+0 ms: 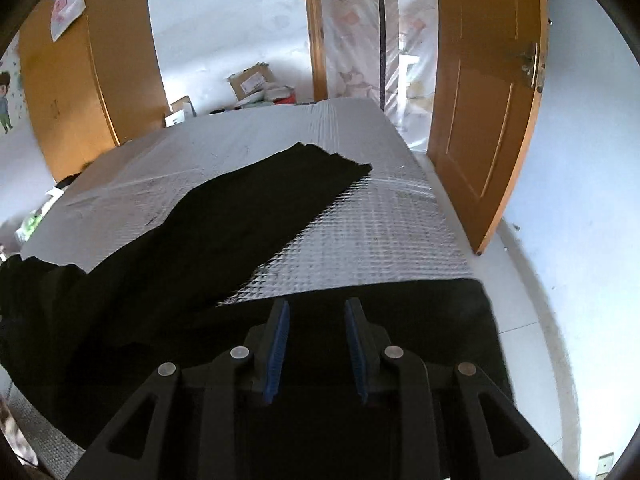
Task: Fold clothes
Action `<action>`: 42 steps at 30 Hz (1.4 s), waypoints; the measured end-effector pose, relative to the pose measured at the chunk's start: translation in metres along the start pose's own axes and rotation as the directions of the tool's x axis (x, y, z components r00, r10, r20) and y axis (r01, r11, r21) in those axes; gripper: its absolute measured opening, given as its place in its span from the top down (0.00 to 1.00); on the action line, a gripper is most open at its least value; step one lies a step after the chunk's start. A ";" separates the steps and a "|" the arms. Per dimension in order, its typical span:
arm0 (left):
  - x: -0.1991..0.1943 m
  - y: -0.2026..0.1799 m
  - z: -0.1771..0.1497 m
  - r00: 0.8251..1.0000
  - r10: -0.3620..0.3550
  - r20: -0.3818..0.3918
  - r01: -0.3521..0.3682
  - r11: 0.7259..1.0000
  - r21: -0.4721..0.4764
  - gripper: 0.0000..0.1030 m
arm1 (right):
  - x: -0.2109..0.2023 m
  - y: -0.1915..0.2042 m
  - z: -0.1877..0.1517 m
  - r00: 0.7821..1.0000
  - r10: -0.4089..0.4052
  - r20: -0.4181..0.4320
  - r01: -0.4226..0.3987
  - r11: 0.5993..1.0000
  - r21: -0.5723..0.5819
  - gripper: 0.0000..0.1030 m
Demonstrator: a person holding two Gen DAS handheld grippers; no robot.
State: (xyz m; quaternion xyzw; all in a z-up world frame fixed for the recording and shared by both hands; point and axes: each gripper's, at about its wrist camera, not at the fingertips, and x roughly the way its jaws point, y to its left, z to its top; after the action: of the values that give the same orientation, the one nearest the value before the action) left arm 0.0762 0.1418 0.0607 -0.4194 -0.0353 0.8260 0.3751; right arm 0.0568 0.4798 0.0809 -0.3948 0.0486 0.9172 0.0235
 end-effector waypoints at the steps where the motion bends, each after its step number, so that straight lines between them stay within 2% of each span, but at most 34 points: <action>1: 0.003 -0.005 0.008 1.000 -0.011 -0.002 0.011 1.000 0.008 0.73 | 0.001 0.000 -0.001 1.000 0.006 -0.004 -0.006 1.000 0.003 0.72; 2: 0.009 -0.011 0.017 1.000 -0.029 -0.009 0.029 0.999 0.018 0.71 | 0.002 0.000 -0.002 1.000 0.011 -0.007 -0.011 1.000 0.006 0.72; 3: 0.016 -0.017 0.026 0.999 -0.041 -0.017 0.041 0.999 0.028 0.62 | 0.002 0.000 -0.003 1.000 0.013 -0.012 -0.012 1.000 0.011 0.72; 4: 0.023 -0.021 0.032 0.999 -0.038 -0.031 0.039 0.999 0.037 0.59 | 0.003 -0.001 -0.004 1.000 0.012 -0.016 -0.012 1.000 0.016 0.72; 7: 0.048 -0.029 0.047 0.996 -0.018 -0.086 0.022 0.998 0.055 0.59 | 0.003 -0.001 -0.005 1.000 0.020 -0.019 -0.019 0.999 0.027 0.72; 10: 0.075 -0.029 0.053 0.987 0.050 -0.151 -0.045 0.998 0.039 0.59 | 0.000 0.000 -0.006 0.999 0.033 -0.013 -0.033 0.999 0.032 0.72; 13: 0.087 -0.025 0.056 0.984 0.058 -0.169 -0.055 0.998 0.021 0.59 | -0.001 0.001 -0.007 0.999 0.047 -0.017 -0.047 0.999 0.027 0.72; 17: 0.103 -0.021 0.062 0.966 0.134 -0.219 -0.134 0.991 0.012 0.59 | 0.002 0.002 -0.007 0.998 0.049 -0.032 -0.048 0.998 0.033 0.72; 19: 0.107 -0.020 0.065 0.969 0.090 -0.228 -0.098 0.995 -0.021 0.59 | 0.001 0.004 -0.008 0.998 0.055 -0.028 -0.054 0.998 0.036 0.72; 21: 0.110 -0.021 0.067 0.969 0.081 -0.234 -0.091 0.995 -0.033 0.60 | 0.001 0.004 -0.009 0.998 0.055 -0.027 -0.054 0.998 0.039 0.72; 23: 0.112 -0.021 0.069 0.970 0.077 -0.230 -0.088 0.995 -0.037 0.75 | 0.002 0.004 -0.009 0.998 0.053 -0.029 -0.052 0.998 0.045 0.72; 24: 0.113 -0.019 0.070 0.971 0.070 -0.228 -0.082 0.996 -0.045 0.88 | 0.001 0.005 -0.009 0.998 0.054 -0.029 -0.053 0.998 0.046 0.72; 26: 0.111 -0.015 0.073 0.978 0.043 -0.205 -0.059 0.995 -0.075 0.93 | 0.000 0.006 -0.008 0.998 0.056 -0.027 -0.055 0.998 0.044 0.72; 30: 0.093 -0.011 0.083 0.994 0.009 -0.108 -0.020 0.994 -0.105 0.94 | -0.003 0.012 -0.005 0.998 0.056 -0.021 -0.056 0.998 0.027 0.72; 33: 0.071 -0.013 0.091 1.000 -0.018 -0.022 0.016 0.995 -0.101 0.94 | -0.008 0.019 -0.003 0.998 0.066 -0.008 -0.066 0.998 0.012 0.72; 37: 0.043 -0.019 0.104 0.996 -0.015 0.088 0.022 0.996 -0.084 0.94 | -0.009 0.031 -0.001 0.998 0.061 -0.006 -0.061 0.997 -0.047 0.72; 42: 0.021 -0.021 0.119 0.978 -0.026 0.205 0.043 0.996 -0.080 0.94 | -0.005 0.050 0.002 0.995 0.097 -0.024 -0.099 0.987 -0.124 0.72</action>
State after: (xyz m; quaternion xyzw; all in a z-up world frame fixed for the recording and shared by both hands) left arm -0.0049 0.2006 0.1311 -0.3473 -0.1153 0.8557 0.3658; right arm 0.0547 0.4298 0.0894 -0.4008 0.0106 0.9149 -0.0468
